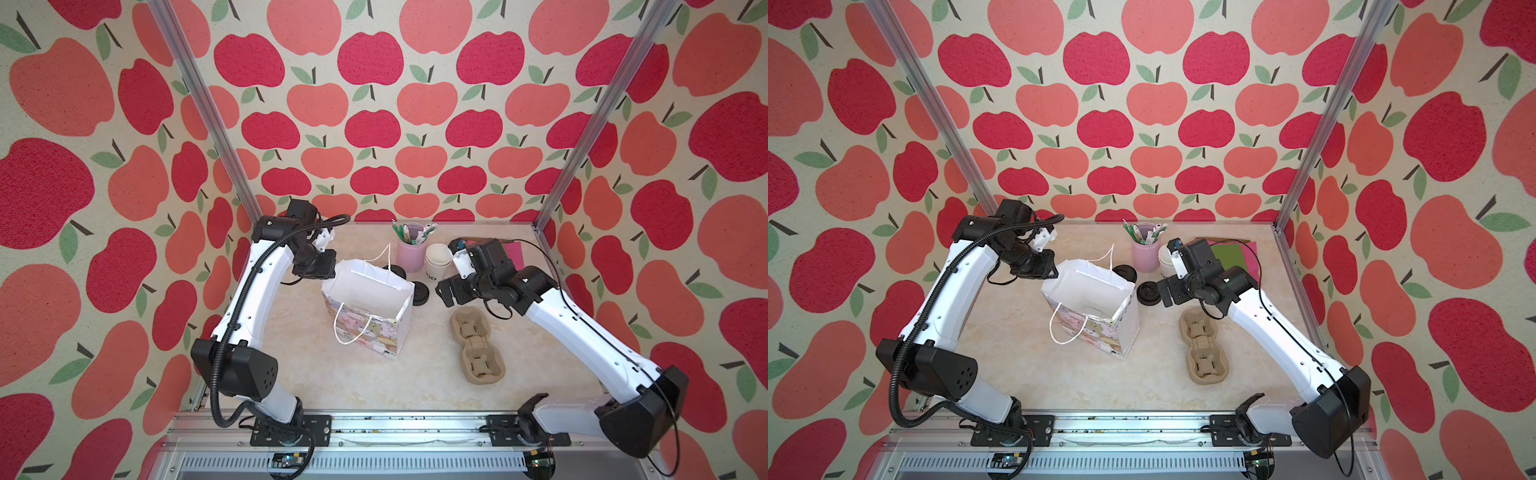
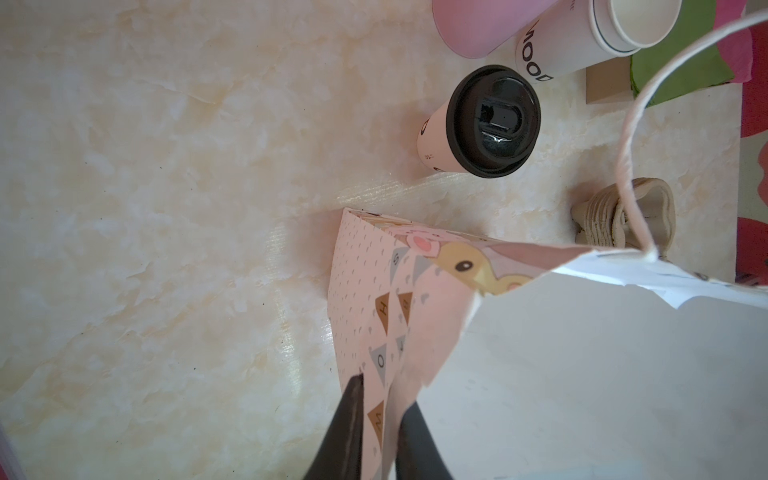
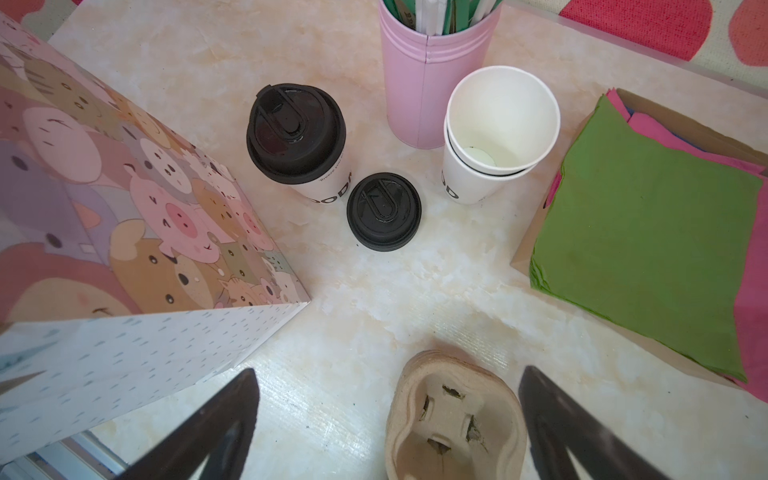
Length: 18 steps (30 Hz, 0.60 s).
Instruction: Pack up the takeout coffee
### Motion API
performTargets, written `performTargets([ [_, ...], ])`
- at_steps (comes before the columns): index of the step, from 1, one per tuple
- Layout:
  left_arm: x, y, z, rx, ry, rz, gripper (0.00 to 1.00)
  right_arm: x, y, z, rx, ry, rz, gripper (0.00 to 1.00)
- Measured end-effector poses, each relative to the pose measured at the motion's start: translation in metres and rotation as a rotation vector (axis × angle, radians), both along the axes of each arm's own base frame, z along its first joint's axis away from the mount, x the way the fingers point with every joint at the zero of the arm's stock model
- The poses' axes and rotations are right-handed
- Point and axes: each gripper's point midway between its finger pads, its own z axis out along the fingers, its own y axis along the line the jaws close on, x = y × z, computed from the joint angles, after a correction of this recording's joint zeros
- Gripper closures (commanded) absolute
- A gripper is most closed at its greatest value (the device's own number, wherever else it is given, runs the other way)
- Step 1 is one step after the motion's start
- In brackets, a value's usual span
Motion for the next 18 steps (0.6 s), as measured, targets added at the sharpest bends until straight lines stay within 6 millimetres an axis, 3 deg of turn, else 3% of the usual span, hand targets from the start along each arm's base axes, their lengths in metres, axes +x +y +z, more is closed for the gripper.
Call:
performTargets([
  [6, 0.001, 0.000, -0.008, 0.000, 0.001, -0.003, 0.88, -0.017, -0.024, -0.009, -0.025, 0.052, -0.091, 0.11],
  [10, 0.002, -0.002, -0.006, -0.011, -0.020, -0.007, 0.84, -0.032, -0.045, -0.022, -0.053, 0.113, -0.159, 0.13],
  [18, 0.006, -0.006, 0.007, -0.068, -0.076, -0.013, 0.73, -0.064, -0.070, -0.071, -0.147, 0.291, -0.235, 0.26],
])
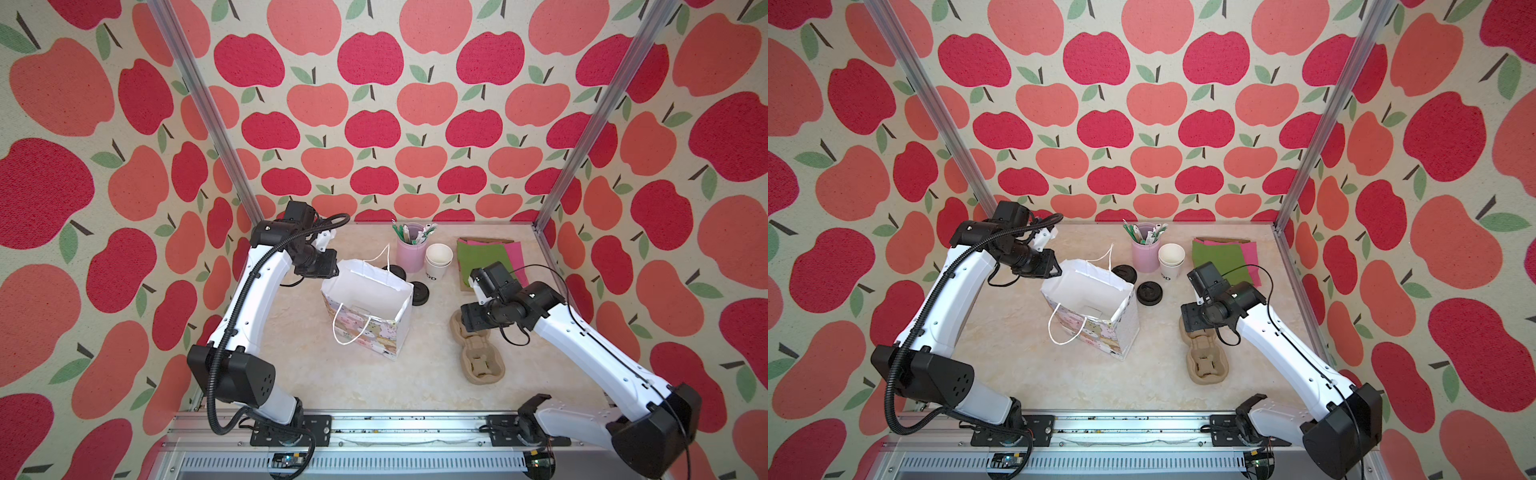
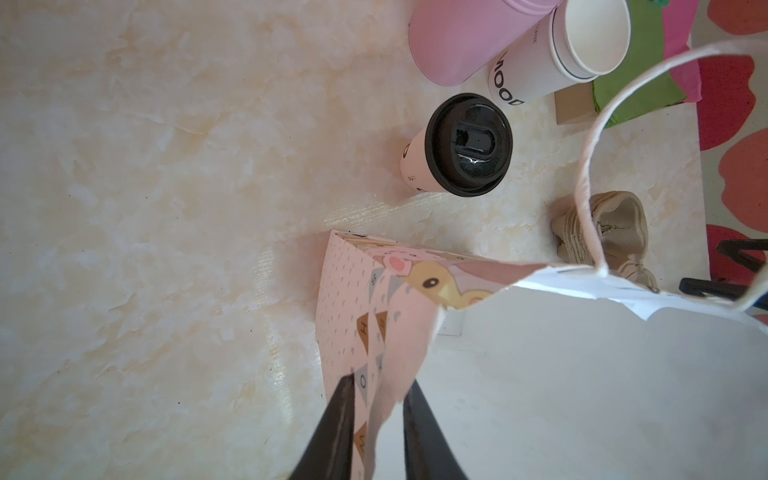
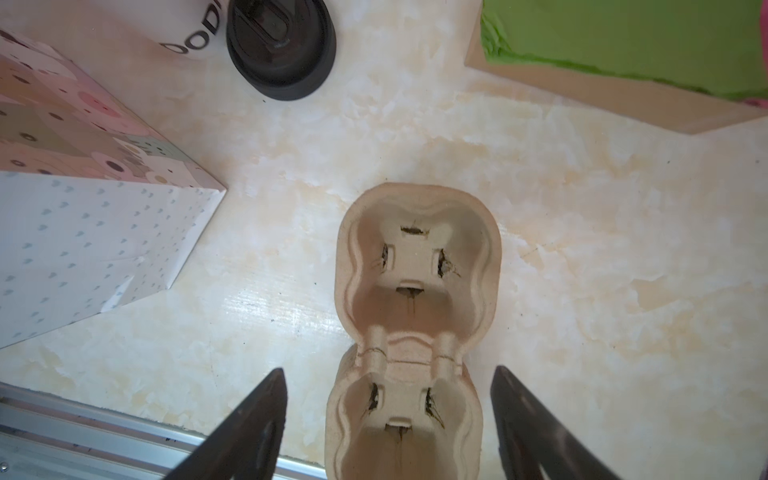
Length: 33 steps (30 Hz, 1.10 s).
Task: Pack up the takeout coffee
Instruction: 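Lower the right gripper onto the beige pulp cup carrier and grip its middle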
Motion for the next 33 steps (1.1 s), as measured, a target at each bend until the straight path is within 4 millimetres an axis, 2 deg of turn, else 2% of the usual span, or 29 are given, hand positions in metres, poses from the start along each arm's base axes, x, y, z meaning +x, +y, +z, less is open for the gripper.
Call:
performTargets([
  [5, 0.001, 0.004, 0.006, -0.033, -0.025, 0.014, 0.67, -0.014, -0.009, -0.022, -0.029, 0.074, -0.037, 0.34],
  [15, -0.001, 0.006, 0.018, -0.079, -0.085, 0.024, 0.53, -0.026, -0.016, -0.048, -0.040, 0.158, -0.073, 0.45],
  [24, -0.002, 0.006, 0.020, -0.097, -0.116, 0.029, 0.45, -0.027, -0.017, -0.063, -0.031, 0.178, -0.081, 0.48],
  [33, -0.001, 0.005, 0.021, -0.111, -0.131, 0.026, 0.42, -0.023, -0.015, -0.069, -0.031, 0.174, -0.077, 0.49],
])
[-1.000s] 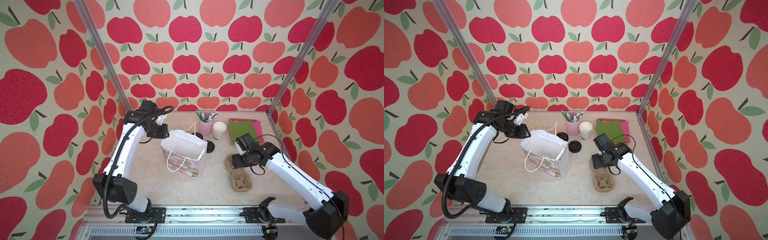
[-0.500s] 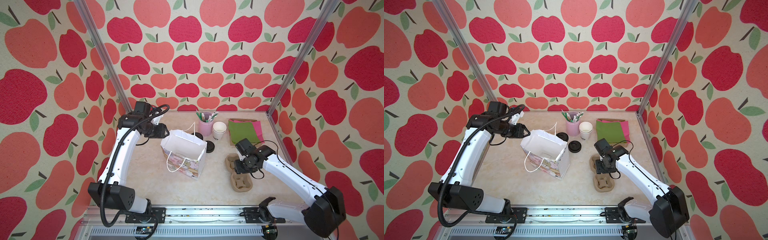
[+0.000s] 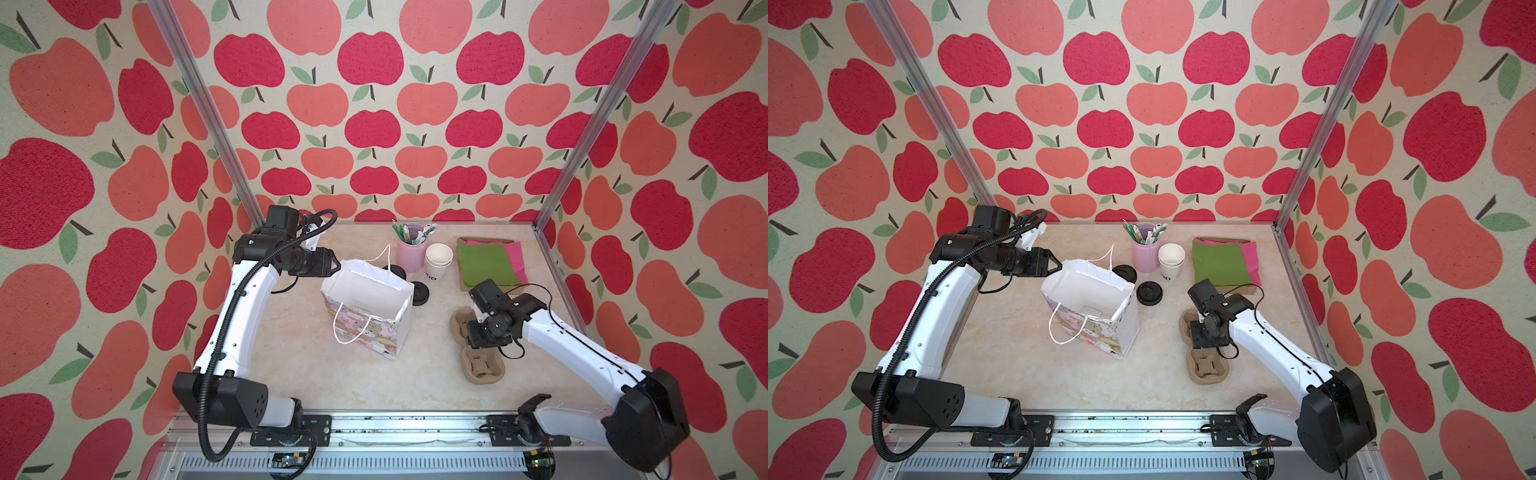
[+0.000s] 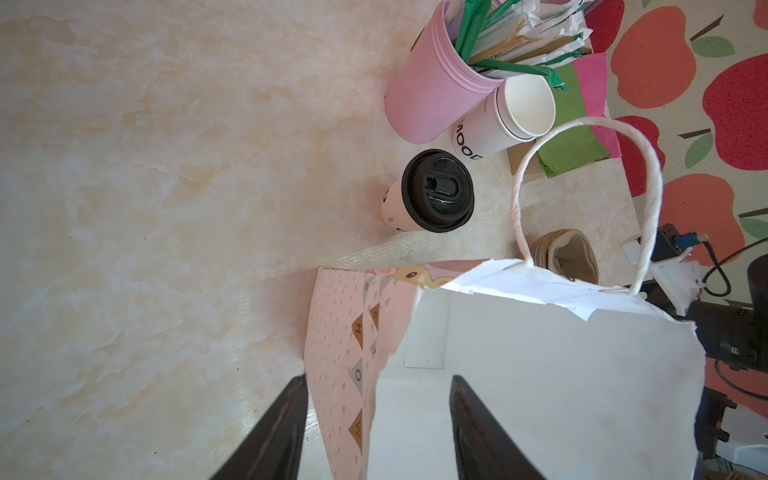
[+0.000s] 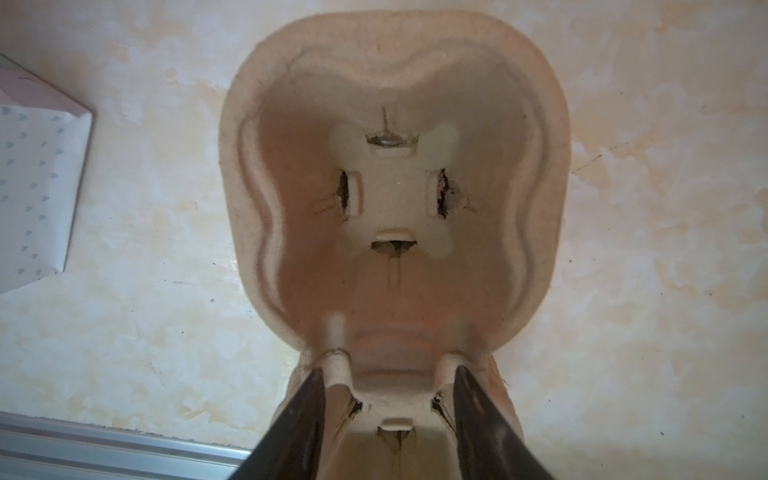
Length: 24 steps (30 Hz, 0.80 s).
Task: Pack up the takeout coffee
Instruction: 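Lower the right gripper onto the beige pulp cup carrier and grip its middle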
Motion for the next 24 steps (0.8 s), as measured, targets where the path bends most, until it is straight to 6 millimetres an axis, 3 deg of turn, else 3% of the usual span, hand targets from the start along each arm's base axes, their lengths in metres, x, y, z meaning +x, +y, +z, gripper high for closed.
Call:
performTargets([
  [11, -0.001, 0.001, 0.000, -0.002, -0.007, 0.002, 0.41, -0.002, -0.001, -0.013, -0.006, 0.008, 0.005, 0.54],
  [24, -0.002, 0.001, -0.002, -0.007, -0.003, 0.001, 0.41, 0.000, -0.001, -0.013, -0.006, -0.003, 0.013, 0.64],
])
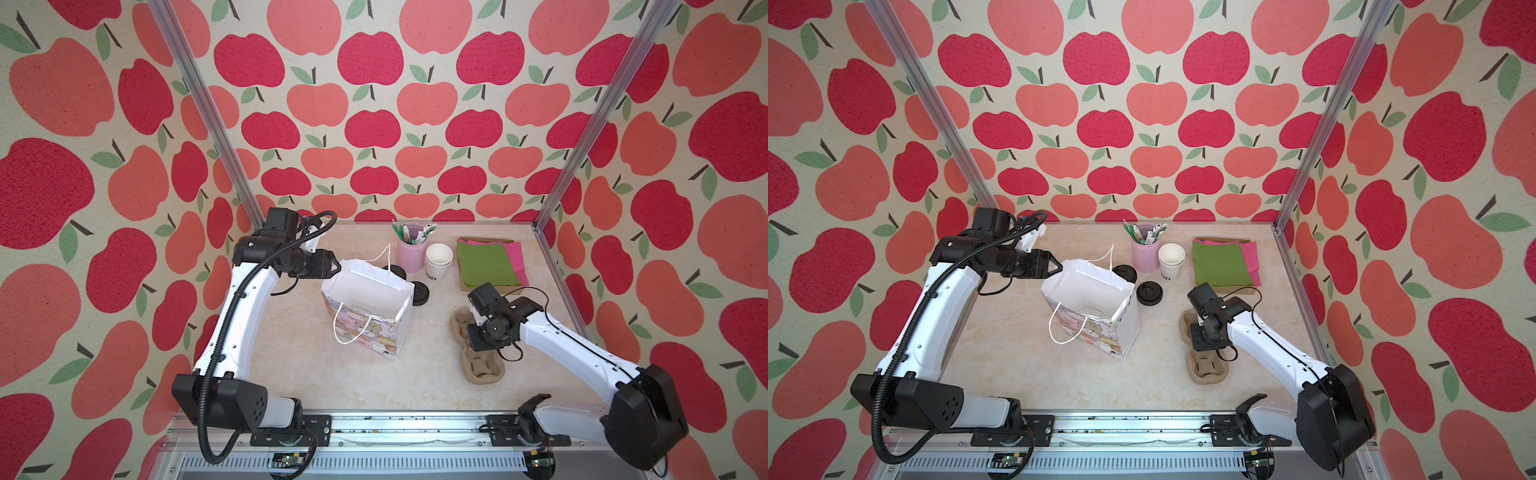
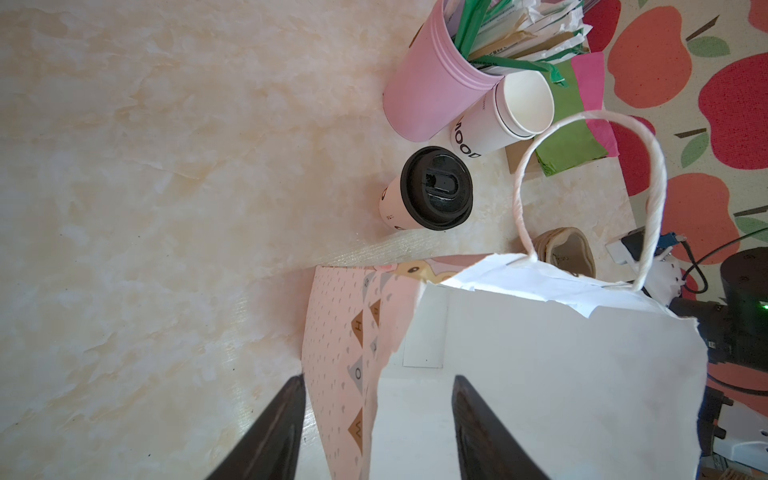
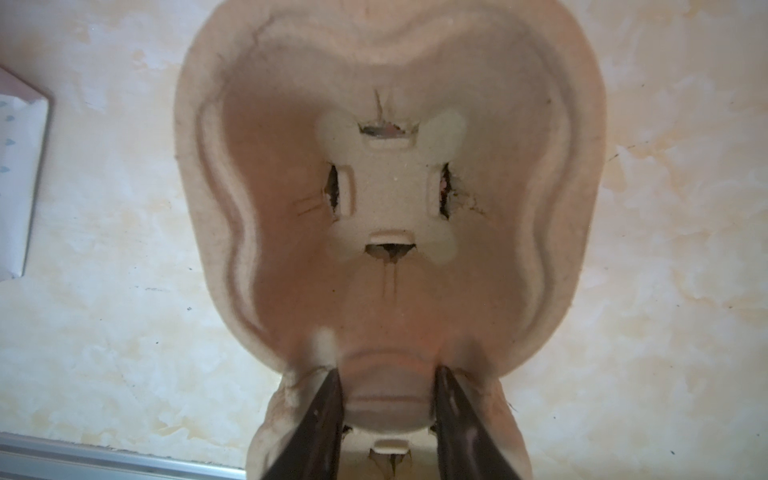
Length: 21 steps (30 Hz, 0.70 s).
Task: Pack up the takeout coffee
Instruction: 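Lower the right gripper onto the beige pulp cup carrier and grip its middle, then lift the pulp carrier with the right gripper and swing it over the bag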
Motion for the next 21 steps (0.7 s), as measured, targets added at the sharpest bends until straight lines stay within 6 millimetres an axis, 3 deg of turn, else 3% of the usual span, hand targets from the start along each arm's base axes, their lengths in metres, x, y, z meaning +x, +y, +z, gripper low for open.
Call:
performTargets([
  [13, 0.002, 0.001, 0.013, -0.007, -0.061, 0.005, 0.41, -0.002, -0.001, 0.015, 0.026, -0.042, 0.007, 0.68],
  [21, 0.003, 0.001, 0.014, -0.008, -0.069, 0.005, 0.43, 0.005, 0.003, 0.043, 0.049, -0.087, 0.032, 0.68],
])
